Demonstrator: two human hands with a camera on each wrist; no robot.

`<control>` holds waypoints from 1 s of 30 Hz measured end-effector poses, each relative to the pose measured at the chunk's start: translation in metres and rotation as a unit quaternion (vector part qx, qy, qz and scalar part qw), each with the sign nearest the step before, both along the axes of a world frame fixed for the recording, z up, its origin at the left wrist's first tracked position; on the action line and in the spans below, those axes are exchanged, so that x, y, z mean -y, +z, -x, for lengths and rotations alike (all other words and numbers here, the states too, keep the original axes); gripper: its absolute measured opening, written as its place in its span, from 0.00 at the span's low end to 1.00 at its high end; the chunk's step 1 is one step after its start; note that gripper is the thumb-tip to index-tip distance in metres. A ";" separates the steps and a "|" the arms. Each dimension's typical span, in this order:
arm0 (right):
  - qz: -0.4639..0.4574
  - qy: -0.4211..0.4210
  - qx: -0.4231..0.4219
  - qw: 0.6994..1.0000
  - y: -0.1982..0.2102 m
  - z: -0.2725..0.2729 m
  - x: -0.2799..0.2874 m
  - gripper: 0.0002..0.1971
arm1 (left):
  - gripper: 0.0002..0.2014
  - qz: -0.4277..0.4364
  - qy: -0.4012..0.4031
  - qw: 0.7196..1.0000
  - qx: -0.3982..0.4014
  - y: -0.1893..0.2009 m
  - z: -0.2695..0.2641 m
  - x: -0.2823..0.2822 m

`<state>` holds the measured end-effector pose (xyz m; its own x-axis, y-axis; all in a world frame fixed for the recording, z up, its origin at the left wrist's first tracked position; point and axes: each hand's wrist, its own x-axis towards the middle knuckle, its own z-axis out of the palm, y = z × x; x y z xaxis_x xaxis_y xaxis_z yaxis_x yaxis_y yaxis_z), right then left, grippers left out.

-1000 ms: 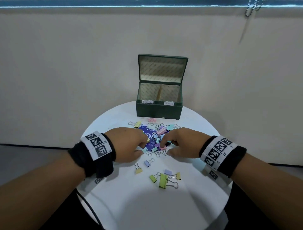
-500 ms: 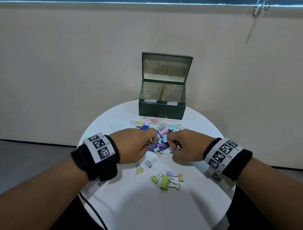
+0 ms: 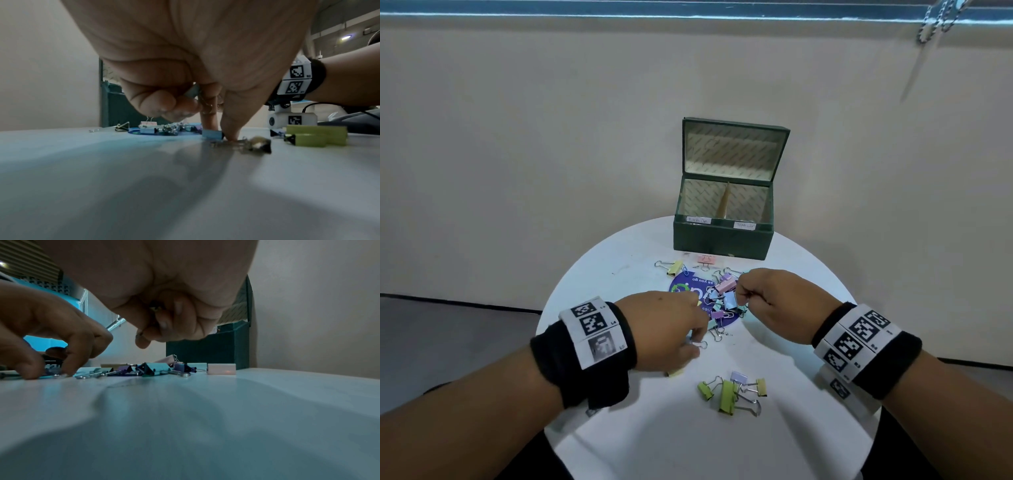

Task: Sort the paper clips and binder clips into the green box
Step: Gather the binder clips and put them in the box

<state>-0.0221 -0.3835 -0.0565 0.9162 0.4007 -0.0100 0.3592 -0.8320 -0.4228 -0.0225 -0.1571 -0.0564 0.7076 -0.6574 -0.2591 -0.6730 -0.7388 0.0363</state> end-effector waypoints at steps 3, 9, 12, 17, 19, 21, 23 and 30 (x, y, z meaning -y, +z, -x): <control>-0.011 -0.004 0.016 1.000 -0.001 -0.002 0.002 0.09 | 0.07 0.041 0.014 0.999 -0.005 0.009 -0.018 0.005; -0.014 -0.013 0.009 1.000 -0.004 -0.005 0.004 0.09 | 0.04 0.171 0.101 0.974 0.114 0.062 -0.109 0.026; -0.016 -0.011 0.016 1.000 -0.006 -0.005 0.005 0.09 | 0.13 0.184 0.111 0.967 0.139 0.075 -0.145 0.032; -0.042 -0.008 0.017 0.999 -0.006 -0.008 0.009 0.08 | 0.27 0.209 0.108 0.961 0.142 0.070 -0.162 0.019; -0.041 -0.002 0.014 0.999 -0.002 -0.010 0.008 0.08 | 0.25 0.245 0.108 0.957 0.114 0.063 -0.160 0.010; -0.035 0.006 0.014 0.999 0.008 -0.017 0.002 0.08 | 0.22 0.257 0.116 0.956 0.086 0.060 -0.156 0.004; -0.035 0.001 0.029 0.999 0.022 -0.031 -0.006 0.09 | 0.21 0.261 0.120 0.954 0.081 0.060 -0.154 0.006; -0.173 -0.129 0.110 0.970 0.064 -0.107 -0.034 0.12 | 0.32 0.241 0.122 0.954 0.129 0.065 -0.173 0.020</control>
<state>0.0846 -0.3498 0.0076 0.9510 0.1021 0.2918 0.2713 -0.7284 -0.6292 0.1500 -0.1775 0.0081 0.8538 -0.4643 0.2354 -0.5162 -0.8134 0.2680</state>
